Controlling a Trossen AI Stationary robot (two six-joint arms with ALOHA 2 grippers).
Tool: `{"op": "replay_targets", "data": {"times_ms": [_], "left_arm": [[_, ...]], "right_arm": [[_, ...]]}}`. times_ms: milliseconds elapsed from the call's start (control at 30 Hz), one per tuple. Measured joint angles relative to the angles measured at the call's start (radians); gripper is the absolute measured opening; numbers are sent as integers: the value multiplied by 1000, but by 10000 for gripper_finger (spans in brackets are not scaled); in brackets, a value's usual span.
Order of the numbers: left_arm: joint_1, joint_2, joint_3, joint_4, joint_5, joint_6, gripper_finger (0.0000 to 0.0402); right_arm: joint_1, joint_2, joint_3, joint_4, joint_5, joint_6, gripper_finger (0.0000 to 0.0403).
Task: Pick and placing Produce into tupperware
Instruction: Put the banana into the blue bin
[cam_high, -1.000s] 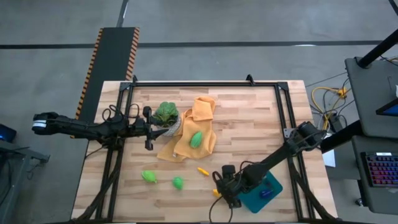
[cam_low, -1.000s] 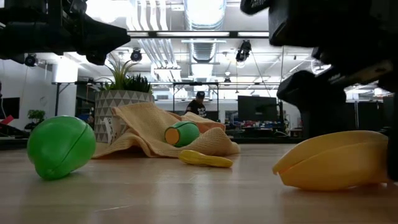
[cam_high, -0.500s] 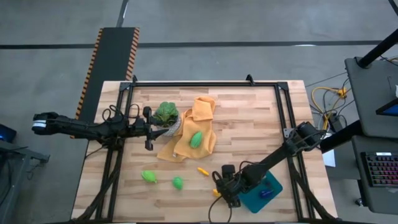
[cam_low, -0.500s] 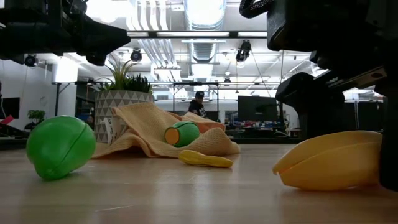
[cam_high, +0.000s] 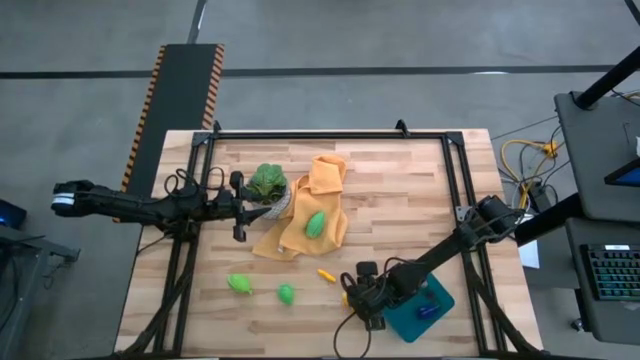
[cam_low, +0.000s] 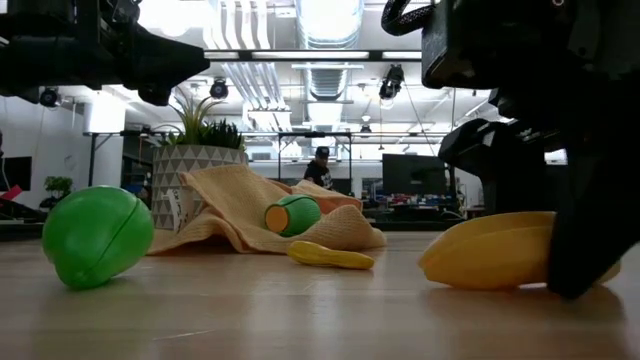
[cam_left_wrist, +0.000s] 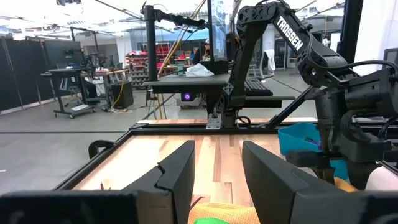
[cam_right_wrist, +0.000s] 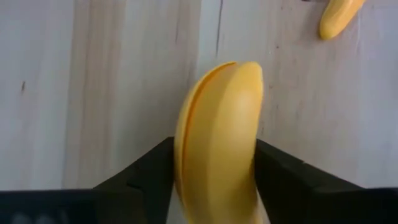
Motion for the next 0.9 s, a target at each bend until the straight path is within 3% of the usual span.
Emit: {"op": "replay_targets", "data": {"times_ms": [233, 567, 900], "left_arm": [[0, 0, 0, 0, 0, 0, 121], [0, 0, 0, 0, 0, 0, 121], [0, 0, 0, 0, 0, 0, 121]], "right_arm": [[0, -2, 1, 6, -4, 2, 140], [0, -1, 21, -25, -11, -5, 157], [-14, -20, 97, -79, -14, -97, 141]]}}
